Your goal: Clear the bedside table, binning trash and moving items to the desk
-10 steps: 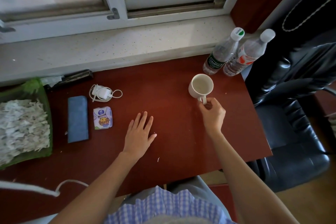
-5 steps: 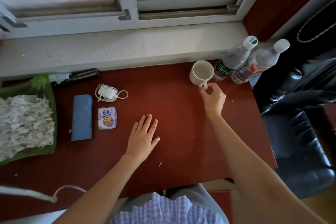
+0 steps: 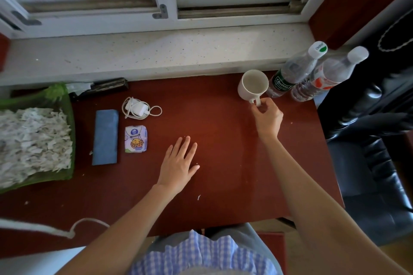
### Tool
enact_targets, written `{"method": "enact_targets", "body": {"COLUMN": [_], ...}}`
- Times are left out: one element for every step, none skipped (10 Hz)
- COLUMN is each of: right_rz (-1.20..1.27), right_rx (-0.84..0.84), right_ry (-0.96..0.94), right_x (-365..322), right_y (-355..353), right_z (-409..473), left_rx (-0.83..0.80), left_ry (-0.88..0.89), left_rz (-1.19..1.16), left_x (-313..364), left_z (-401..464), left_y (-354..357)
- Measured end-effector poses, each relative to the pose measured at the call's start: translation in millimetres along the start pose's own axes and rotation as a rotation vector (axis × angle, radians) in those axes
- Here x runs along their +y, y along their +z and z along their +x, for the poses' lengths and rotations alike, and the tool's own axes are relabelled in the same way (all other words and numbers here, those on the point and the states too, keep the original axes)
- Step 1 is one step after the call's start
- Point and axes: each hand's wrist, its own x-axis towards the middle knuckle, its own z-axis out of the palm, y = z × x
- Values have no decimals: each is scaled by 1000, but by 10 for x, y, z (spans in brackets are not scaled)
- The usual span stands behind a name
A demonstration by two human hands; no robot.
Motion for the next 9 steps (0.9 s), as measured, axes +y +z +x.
{"method": "enact_targets", "body": {"right_rz": [0,-22,-60,-127,-229,-289,-340,-361,-344], "right_rx": [-4,-27,-73,-128,-189,-228,-231,-238,-183], "right_ry": [3,-17,-22,2,15,0,-101,-155,-215], "right_x": [-2,-24,-59,-69,-7,35,132,149,117], "right_y": [1,-26,-75,-138,-207,-288,-321,-379,-468], "right_z": [-7,-29,-103,-301,-607,-956,-1204,-1369,-1404], "left_rx": [-2,-8,-17,-21,-19,-31,-24,-2,85], "left_ry": [2,3,7,6,0,-8,-3,-2,-7], "left_rz": [3,-2,0,14,23,20,13,-12,-32], "left_x": [4,-1,-7,-4,0,3,10,48,111], "left_z": [-2,0,-3,-2,2,-5,-11,-67,-126], "left_y": [-4,-5,2,-6,-8,-6,-12,-124,-226]}}
